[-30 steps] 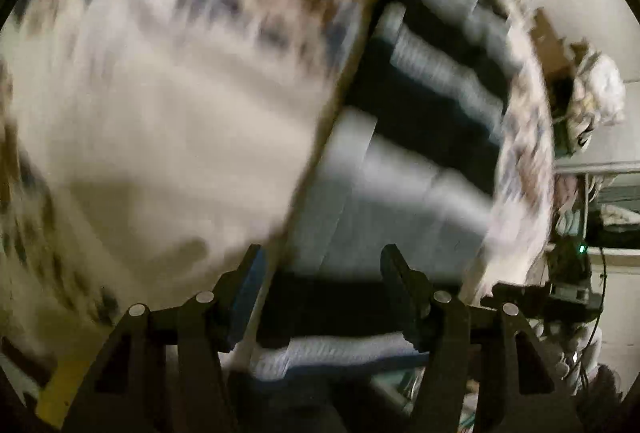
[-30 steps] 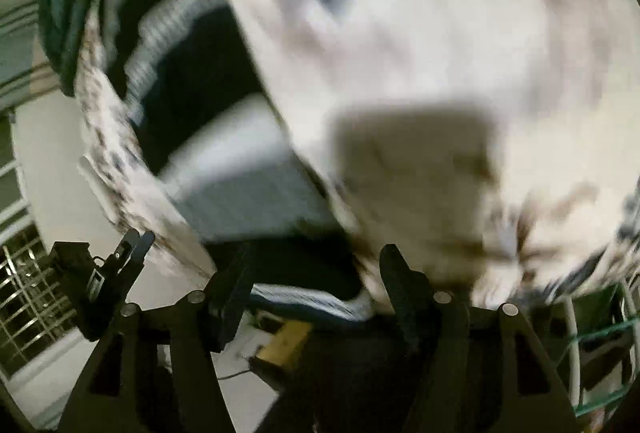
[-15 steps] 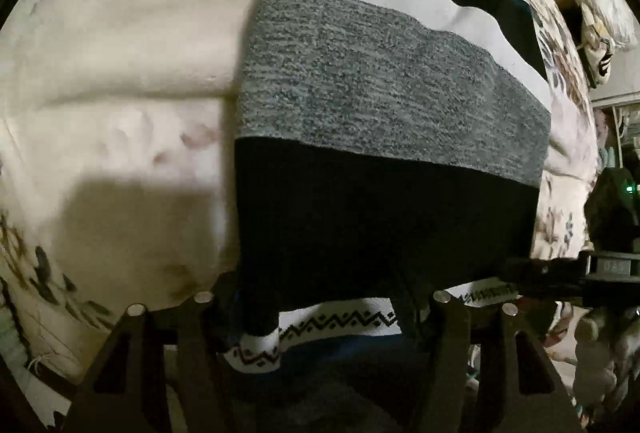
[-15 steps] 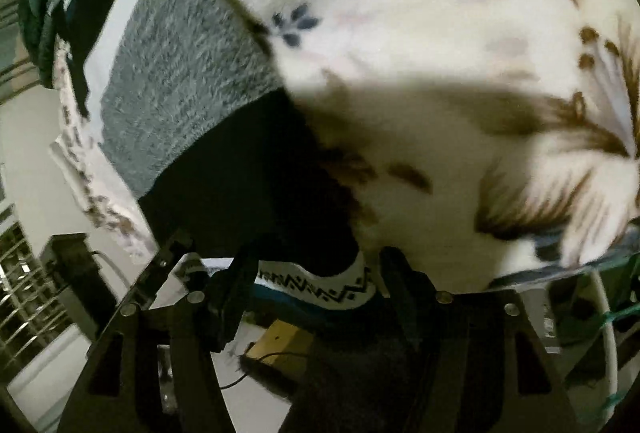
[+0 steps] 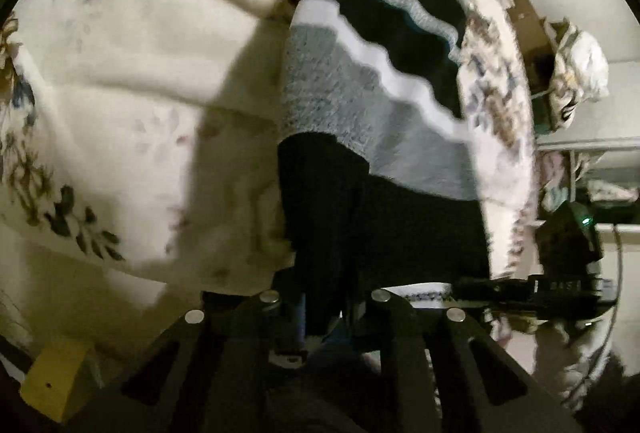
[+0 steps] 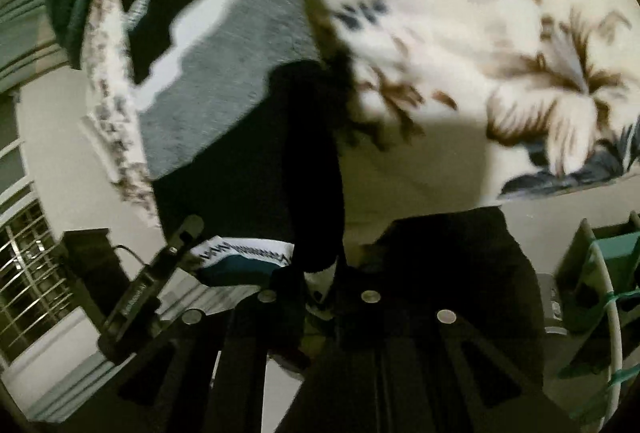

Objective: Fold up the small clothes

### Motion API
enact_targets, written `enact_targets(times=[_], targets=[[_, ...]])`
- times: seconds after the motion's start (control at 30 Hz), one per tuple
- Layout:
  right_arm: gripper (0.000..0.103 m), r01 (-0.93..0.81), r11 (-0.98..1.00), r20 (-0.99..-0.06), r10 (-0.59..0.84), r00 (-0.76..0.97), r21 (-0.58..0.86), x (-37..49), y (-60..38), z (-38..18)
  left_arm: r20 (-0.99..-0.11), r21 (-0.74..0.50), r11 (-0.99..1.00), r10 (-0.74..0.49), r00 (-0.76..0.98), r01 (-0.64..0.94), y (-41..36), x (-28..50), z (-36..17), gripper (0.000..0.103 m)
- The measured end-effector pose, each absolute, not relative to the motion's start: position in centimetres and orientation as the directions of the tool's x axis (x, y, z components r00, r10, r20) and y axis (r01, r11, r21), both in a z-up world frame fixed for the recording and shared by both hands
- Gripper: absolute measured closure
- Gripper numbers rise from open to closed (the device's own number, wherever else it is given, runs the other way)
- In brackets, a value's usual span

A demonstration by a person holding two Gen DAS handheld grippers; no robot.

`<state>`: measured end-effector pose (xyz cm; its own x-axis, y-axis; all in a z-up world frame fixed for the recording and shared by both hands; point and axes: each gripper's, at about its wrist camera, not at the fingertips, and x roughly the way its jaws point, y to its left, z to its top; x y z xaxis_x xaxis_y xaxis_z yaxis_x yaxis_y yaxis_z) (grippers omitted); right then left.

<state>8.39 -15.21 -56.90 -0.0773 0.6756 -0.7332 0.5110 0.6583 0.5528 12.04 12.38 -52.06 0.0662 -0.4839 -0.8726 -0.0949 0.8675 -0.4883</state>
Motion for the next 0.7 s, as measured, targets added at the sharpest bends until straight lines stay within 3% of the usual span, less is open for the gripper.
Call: enact_targets(times=[0.3,0.57,0.7], targets=[[0.093,0.567,0.441,-0.585,0.806,0.092,0.696,15.8,-18.6,-52.9,-0.766,-0.642,0.747,-0.623,0.158,-0.173,12.1,21.7,-48.2,0.093],[0.092,0.537,0.340,-0.558,0.768,0.315,0.772,30.7,-24.0,-48.5,-0.682,-0.718,0.690,-0.674,0.286,-0.086,9.7,39.0,-46.0,0.092],[0.091,0.524,0.321,-0.561,0.725,0.399,0.789,40.5,-26.8,-48.2,-0.664,-0.738,0.667,-0.693,0.282,-0.098,8.8,48.7,-48.1,0.085]])
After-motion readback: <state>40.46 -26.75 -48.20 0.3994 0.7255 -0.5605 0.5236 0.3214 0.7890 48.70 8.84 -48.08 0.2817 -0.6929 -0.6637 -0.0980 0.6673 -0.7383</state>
